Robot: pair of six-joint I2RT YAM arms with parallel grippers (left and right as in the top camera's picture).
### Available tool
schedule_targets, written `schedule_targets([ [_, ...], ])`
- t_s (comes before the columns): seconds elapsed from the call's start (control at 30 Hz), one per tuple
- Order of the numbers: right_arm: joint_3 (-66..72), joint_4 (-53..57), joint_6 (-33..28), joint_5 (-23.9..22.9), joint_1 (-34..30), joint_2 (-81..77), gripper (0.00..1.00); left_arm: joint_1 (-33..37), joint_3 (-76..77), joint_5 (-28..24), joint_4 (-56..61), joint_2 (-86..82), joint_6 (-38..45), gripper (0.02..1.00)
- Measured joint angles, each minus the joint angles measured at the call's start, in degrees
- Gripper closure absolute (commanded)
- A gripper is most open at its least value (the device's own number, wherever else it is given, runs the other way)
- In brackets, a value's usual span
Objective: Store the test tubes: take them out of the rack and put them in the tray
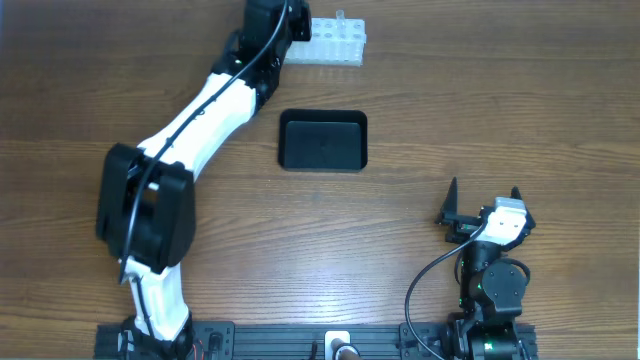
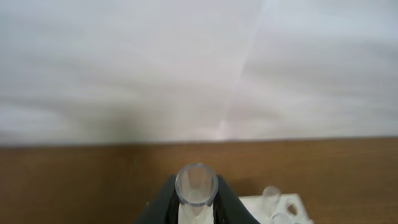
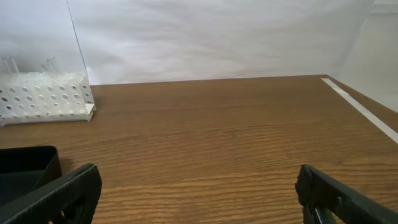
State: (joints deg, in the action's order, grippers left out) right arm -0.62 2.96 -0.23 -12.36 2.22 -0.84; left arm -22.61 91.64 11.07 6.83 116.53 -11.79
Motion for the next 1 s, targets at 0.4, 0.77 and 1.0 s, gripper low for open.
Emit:
schedule_targets([
  [0.4,0.0,0.0,0.0,0.0,0.0,0.0,0.009,-1.8,15.3,1.0,-30.0,-5.7,1.7,0.965],
  [0.77,0.0,0.0,0.0,0.0,0.0,0.0,0.007,-7.6,19.8,4.4,-54.8,-6.2,-10.6,0.980],
  [1.0,0.0,0.0,0.0,0.0,0.0,0.0,0.007,-7.5,19.8,4.3,-64.4,-2.6,-21.6,0.980],
])
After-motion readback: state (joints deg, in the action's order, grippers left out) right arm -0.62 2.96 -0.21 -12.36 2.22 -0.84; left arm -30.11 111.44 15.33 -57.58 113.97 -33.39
